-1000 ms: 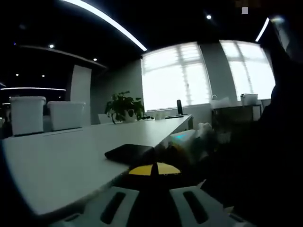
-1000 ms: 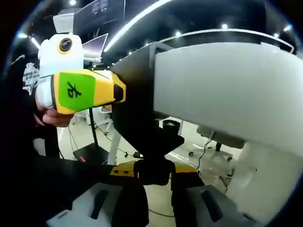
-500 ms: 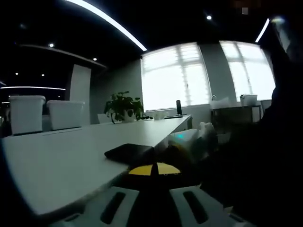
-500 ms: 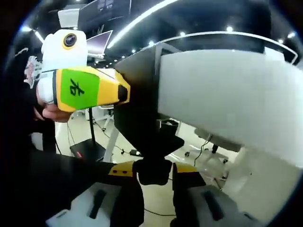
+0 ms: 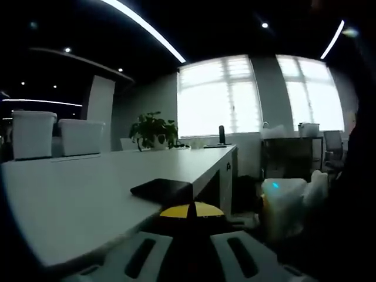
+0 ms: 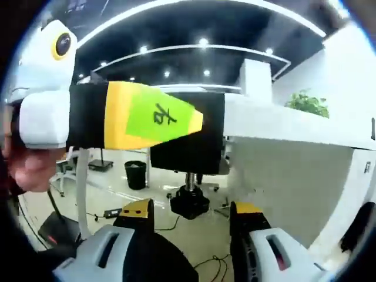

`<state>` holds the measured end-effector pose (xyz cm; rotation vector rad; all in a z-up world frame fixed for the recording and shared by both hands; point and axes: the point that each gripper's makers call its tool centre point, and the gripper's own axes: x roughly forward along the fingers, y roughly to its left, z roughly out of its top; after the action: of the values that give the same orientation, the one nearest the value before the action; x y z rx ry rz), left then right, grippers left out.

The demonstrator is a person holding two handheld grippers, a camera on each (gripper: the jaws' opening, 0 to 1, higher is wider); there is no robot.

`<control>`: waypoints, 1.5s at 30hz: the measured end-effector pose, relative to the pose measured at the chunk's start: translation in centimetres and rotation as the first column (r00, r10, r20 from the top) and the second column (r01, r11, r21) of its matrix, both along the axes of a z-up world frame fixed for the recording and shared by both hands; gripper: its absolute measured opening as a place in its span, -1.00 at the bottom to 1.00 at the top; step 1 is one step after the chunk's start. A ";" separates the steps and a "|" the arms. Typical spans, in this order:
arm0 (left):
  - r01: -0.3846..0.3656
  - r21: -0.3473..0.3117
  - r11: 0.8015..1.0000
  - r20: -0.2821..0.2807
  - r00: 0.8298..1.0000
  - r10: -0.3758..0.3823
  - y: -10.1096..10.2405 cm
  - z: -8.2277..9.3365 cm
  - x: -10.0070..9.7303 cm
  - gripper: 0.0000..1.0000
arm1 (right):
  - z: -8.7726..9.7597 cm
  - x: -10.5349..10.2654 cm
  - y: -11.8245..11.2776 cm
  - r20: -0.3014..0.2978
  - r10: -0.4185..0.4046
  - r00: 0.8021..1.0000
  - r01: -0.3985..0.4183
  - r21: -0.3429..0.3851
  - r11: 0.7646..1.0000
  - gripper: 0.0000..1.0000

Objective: Clamp the fixed fixture on the desktop, loosen the retaining clip, secure it to the edge of the desk, and tighten the retaining clip.

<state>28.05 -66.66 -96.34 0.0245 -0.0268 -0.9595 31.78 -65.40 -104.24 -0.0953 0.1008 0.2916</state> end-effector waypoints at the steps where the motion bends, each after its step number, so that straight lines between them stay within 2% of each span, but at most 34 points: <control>1: 0.001 0.004 1.000 0.001 1.000 -0.001 0.0 0.0 0.0 -0.98 | -0.2 0.3 0.0 -0.002 -0.013 1.000 0.013 -0.007 1.000 -0.02; 7: 0.006 -0.001 1.000 -0.003 1.000 -0.006 -0.1 0.1 -0.1 -0.98 | -0.9 1.1 0.4 -0.032 -0.066 0.997 0.064 -0.043 0.997 -0.10; 11: 0.008 -0.005 1.000 -0.005 1.000 -0.008 0.2 0.0 0.3 -0.98 | -0.9 1.2 0.6 -0.036 -0.070 0.997 0.069 -0.026 0.997 -0.34; 13: 0.007 -0.005 1.000 -0.003 1.000 -0.007 0.2 0.0 0.2 -0.98 | -0.9 1.2 0.8 -0.032 -0.072 0.997 0.071 -0.030 0.997 -0.35; 15: 0.009 -0.004 1.000 -0.001 1.000 -0.009 0.3 0.0 0.2 -0.98 | -0.9 1.4 -0.2 -0.036 -0.113 0.993 0.113 -0.020 0.993 -0.51; 19: 0.011 0.010 1.000 0.012 1.000 -0.011 0.1 0.1 -0.1 -0.99 | -1.1 1.9 0.2 -0.068 -0.044 0.997 0.044 -0.005 0.999 -0.52; 22: 0.009 0.012 1.000 0.013 1.000 -0.009 0.0 0.1 -0.2 -0.99 | -1.1 2.3 0.5 -0.051 0.062 0.997 -0.065 -0.054 0.996 -0.53; 24: 0.005 0.014 1.000 0.015 1.000 -0.005 0.0 0.1 -0.2 -0.99 | -1.0 2.4 0.6 -0.031 0.138 0.990 -0.141 -0.102 0.985 -0.53; 25: 0.003 0.016 1.000 0.016 1.000 -0.003 0.0 0.1 -0.2 -0.99 | -1.2 2.5 0.7 -0.037 0.184 0.982 -0.187 -0.094 0.978 -0.53; 27: 0.002 0.019 1.000 0.019 1.000 -0.003 -0.1 0.0 -0.1 -0.99 | -1.1 2.4 0.9 -0.039 0.290 0.956 -0.292 -0.114 0.950 -0.54; 28: 0.002 0.021 1.000 0.020 1.000 -0.002 -0.1 0.0 -0.1 -0.99 | -1.1 2.4 1.0 -0.041 0.306 0.951 -0.308 -0.114 0.944 -0.54; 29: 0.000 0.024 1.000 0.023 1.000 0.000 -0.1 0.0 -0.1 -0.99 | -1.1 2.3 1.3 -0.052 0.365 0.930 -0.368 -0.093 0.925 -0.54; 31: -0.003 0.033 0.999 0.032 0.999 0.002 -0.1 -0.1 -0.2 -0.99 | -1.1 2.4 1.6 -0.050 0.440 0.897 -0.443 -0.137 0.886 -0.54; 33: -0.006 0.035 0.999 0.035 0.999 0.005 -0.1 -0.1 -0.1 -0.99 | -1.1 2.1 1.9 -0.087 0.506 0.858 -0.513 -0.092 0.854 -0.54; 35: -0.007 0.035 0.999 0.035 0.999 0.006 -0.1 -0.1 -0.1 -0.99 | -1.2 2.2 2.2 -0.081 0.568 0.819 -0.574 -0.119 0.810 -0.54; 40: -0.008 0.029 1.000 0.031 0.999 0.007 -0.1 -0.2 -0.2 -0.99 | -1.2 2.0 2.4 -0.082 0.681 0.728 -0.686 -0.097 0.721 -0.53; 43: -0.016 0.020 1.000 0.028 0.999 0.015 -0.1 -0.1 -0.2 -0.99 | -1.2 1.9 2.5 -0.078 0.706 0.704 -0.710 -0.094 0.698 -0.53; 45: -0.020 0.021 1.000 0.030 0.999 0.019 -0.1 -0.1 -0.2 -0.99 | -1.1 1.2 2.8 -0.079 0.728 0.681 -0.732 -0.027 0.681 -0.53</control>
<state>27.88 -66.72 -96.48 0.0588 -0.0432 -0.9401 33.00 -62.55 -105.33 -0.1828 0.1298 1.1113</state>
